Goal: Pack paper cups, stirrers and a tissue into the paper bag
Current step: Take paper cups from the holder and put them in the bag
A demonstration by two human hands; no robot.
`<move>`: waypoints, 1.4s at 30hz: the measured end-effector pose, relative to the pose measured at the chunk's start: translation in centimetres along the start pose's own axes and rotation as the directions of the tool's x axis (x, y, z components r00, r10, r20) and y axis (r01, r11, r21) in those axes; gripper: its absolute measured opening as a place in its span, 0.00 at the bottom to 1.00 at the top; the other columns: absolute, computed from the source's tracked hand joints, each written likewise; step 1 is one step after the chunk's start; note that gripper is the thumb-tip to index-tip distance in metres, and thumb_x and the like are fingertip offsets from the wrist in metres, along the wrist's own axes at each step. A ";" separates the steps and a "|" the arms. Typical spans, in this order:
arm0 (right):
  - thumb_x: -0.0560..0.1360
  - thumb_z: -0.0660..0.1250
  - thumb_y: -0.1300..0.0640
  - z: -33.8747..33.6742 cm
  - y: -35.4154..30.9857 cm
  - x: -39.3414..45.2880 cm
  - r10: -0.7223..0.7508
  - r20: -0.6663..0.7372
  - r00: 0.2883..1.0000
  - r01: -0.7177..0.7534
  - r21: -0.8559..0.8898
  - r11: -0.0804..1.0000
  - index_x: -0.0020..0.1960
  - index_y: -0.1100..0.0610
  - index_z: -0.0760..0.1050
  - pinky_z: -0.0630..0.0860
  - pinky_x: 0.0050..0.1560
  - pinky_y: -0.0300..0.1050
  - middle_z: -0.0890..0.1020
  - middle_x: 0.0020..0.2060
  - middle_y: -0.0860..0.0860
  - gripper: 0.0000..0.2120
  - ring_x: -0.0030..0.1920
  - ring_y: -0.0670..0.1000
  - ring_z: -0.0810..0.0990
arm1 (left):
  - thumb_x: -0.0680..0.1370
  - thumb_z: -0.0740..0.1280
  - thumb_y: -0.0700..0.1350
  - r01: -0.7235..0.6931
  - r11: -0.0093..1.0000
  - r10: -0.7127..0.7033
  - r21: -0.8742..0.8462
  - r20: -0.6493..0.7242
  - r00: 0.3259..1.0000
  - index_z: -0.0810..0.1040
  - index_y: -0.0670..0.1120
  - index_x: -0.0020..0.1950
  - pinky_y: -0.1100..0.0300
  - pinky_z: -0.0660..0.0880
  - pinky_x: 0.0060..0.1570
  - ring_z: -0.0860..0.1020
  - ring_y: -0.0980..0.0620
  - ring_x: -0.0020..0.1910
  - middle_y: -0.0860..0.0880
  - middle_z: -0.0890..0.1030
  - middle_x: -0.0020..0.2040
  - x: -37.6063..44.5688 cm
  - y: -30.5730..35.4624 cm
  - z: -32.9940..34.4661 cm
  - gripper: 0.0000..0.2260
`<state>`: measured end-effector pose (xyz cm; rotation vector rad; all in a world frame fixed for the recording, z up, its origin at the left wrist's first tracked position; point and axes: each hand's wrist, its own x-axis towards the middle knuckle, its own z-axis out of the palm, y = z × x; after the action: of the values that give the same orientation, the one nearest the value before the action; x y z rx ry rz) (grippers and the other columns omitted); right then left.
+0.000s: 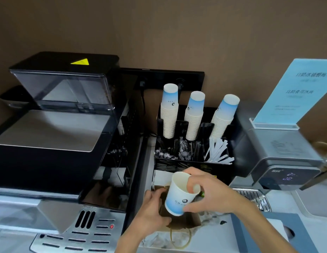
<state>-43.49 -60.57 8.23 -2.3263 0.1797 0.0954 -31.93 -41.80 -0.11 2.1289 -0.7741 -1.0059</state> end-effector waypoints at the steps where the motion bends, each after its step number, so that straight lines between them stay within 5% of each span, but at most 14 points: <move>1: 0.65 0.76 0.42 0.2 -0.2 0.2 -0.011 0.012 1.000 0.012 -0.080 0.997 0.40 0.43 0.73 0.76 0.59 0.42 0.70 0.60 0.34 0.13 0.60 0.40 0.73 | 0.67 0.75 0.40 0.002 1.000 -0.002 -0.006 -0.003 1.000 0.61 0.55 0.73 0.63 0.68 0.66 0.69 0.55 0.60 0.53 0.63 0.54 0.0 0.0 0.0 0.38; 5: 0.67 0.70 0.31 0.7 -0.5 -0.6 -0.009 0.045 0.999 0.019 -0.237 0.971 0.57 0.48 0.79 0.72 0.63 0.39 0.63 0.63 0.29 0.27 0.62 0.37 0.68 | 0.66 0.74 0.40 -0.003 1.000 0.003 -0.008 -0.008 1.000 0.61 0.53 0.73 0.61 0.69 0.67 0.71 0.53 0.60 0.50 0.63 0.58 -0.1 0.2 -0.2 0.38; 9: 0.67 0.58 0.22 1.0 -0.7 -1.4 0.059 0.129 0.990 -0.015 -0.319 0.948 0.57 0.49 0.78 0.71 0.63 0.39 0.61 0.64 0.28 0.36 0.63 0.34 0.66 | 0.67 0.73 0.40 0.004 0.999 -0.005 -0.033 -0.006 1.000 0.60 0.54 0.74 0.63 0.69 0.65 0.70 0.54 0.60 0.51 0.63 0.59 -0.2 0.2 -0.4 0.39; 14: 0.74 0.60 0.41 2.7 -0.4 -0.4 0.148 0.208 0.967 -0.046 -0.427 0.903 0.57 0.56 0.77 0.77 0.59 0.50 0.66 0.61 0.38 0.22 0.60 0.46 0.73 | 0.67 0.74 0.41 0.011 1.000 -0.011 -0.002 0.010 1.000 0.56 0.53 0.76 0.60 0.69 0.68 0.68 0.52 0.64 0.50 0.61 0.62 -0.4 0.6 0.0 0.42; 17: 0.75 0.59 0.65 4.0 -0.1 1.6 0.175 0.260 0.950 -0.023 -0.500 0.865 0.48 0.63 0.76 0.77 0.49 0.52 0.70 0.59 0.50 0.08 0.53 0.57 0.76 | 0.67 0.75 0.41 -0.001 1.000 0.001 0.012 0.009 1.000 0.55 0.51 0.77 0.62 0.68 0.69 0.69 0.51 0.64 0.48 0.61 0.64 -0.4 0.9 0.1 0.43; 19: 0.71 0.57 0.74 4.8 0.3 3.1 0.227 0.288 0.930 -0.035 -0.547 0.837 0.48 0.64 0.75 0.73 0.46 0.51 0.73 0.58 0.57 0.11 0.53 0.60 0.76 | 0.67 0.74 0.40 0.003 1.000 -0.003 0.015 0.014 1.000 0.55 0.52 0.77 0.61 0.69 0.68 0.70 0.51 0.62 0.48 0.61 0.64 -0.4 1.0 0.1 0.43; 23: 0.75 0.59 0.72 6.4 0.7 6.0 0.382 0.396 0.835 -0.058 -0.627 0.777 0.57 0.68 0.75 0.74 0.46 0.54 0.76 0.57 0.64 0.12 0.52 0.61 0.76 | 0.69 0.73 0.38 0.008 1.000 -0.008 0.019 0.038 0.999 0.53 0.53 0.78 0.61 0.71 0.65 0.69 0.53 0.60 0.50 0.60 0.63 -0.3 1.0 0.4 0.44; 29: 0.77 0.60 0.65 8.8 2.6 9.6 0.536 0.496 0.683 -0.118 -0.650 0.751 0.66 0.63 0.72 0.80 0.58 0.55 0.79 0.61 0.60 0.18 0.58 0.61 0.80 | 0.70 0.73 0.38 0.005 1.000 -0.006 0.008 0.050 0.999 0.52 0.52 0.79 0.68 0.67 0.63 0.67 0.54 0.64 0.50 0.59 0.66 -0.3 1.2 0.6 0.44; 34: 0.77 0.60 0.62 10.1 3.7 10.7 0.556 0.503 0.662 -0.170 -0.622 0.764 0.69 0.61 0.70 0.76 0.64 0.56 0.76 0.64 0.60 0.20 0.64 0.61 0.76 | 0.71 0.73 0.38 0.021 0.998 -0.019 -0.062 0.042 0.999 0.50 0.52 0.79 0.77 0.65 0.57 0.65 0.56 0.64 0.51 0.59 0.67 -0.2 0.7 0.7 0.44; 36: 0.76 0.61 0.63 11.0 4.1 10.7 0.561 0.513 0.650 -0.183 -0.611 0.770 0.68 0.61 0.70 0.75 0.65 0.57 0.77 0.64 0.60 0.21 0.64 0.61 0.76 | 0.70 0.74 0.40 0.015 1.000 -0.015 -0.015 0.044 0.999 0.50 0.52 0.79 0.68 0.67 0.66 0.66 0.53 0.67 0.50 0.59 0.67 -0.2 0.5 0.6 0.45; 42: 0.76 0.58 0.65 11.0 4.9 10.8 0.631 0.554 0.543 -0.315 -0.562 0.765 0.69 0.63 0.70 0.79 0.55 0.54 0.77 0.61 0.61 0.22 0.54 0.61 0.79 | 0.69 0.74 0.41 0.003 1.000 -0.004 0.022 0.045 0.999 0.51 0.53 0.78 0.66 0.66 0.64 0.67 0.54 0.64 0.51 0.60 0.64 -0.1 0.1 0.8 0.45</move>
<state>-33.76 -57.05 -4.23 -2.3586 0.4373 1.4573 -32.68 -42.08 -0.38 2.1335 -0.8064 -1.0547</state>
